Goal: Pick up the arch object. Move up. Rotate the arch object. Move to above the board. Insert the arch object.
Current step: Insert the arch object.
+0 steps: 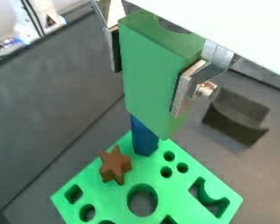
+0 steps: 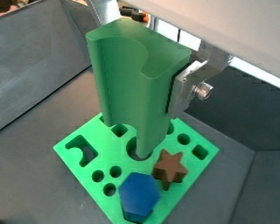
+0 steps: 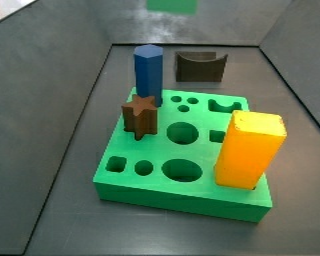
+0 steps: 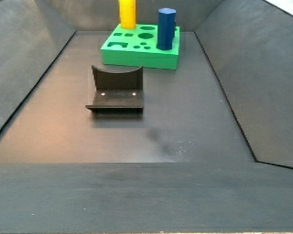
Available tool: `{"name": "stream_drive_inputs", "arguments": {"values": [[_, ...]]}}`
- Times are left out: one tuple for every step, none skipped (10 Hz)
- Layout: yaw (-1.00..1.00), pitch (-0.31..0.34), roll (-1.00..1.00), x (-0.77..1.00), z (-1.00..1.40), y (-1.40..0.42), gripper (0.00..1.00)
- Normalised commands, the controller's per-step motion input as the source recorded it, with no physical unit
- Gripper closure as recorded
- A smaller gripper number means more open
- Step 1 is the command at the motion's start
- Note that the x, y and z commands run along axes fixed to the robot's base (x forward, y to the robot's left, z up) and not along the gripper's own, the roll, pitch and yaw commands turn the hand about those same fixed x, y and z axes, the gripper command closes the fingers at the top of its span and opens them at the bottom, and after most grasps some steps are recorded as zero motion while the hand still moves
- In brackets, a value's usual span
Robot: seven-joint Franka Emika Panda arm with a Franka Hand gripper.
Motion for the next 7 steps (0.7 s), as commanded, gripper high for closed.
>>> {"name": "stream_drive_inputs", "arguments": {"values": [[-0.12, -0.003, 0.02, 1.0, -0.59, 0.01, 1.0], [-0.11, -0.019, 0.05, 1.0, -0.79, 0.01, 1.0], [-0.08, -0.009, 0.01, 1.0, -0.78, 0.09, 1.0], [-0.02, 0.0, 0.0, 1.0, -0.55, 0.0, 1.0], [-0.01, 0.0, 0.0, 1.0, -0.48, 0.0, 1.0], [-0.02, -0.016, 0.0, 1.0, -0.52, 0.0, 1.0], [-0.05, -0.04, 0.0, 1.0, -0.67, 0.03, 1.0]]}}
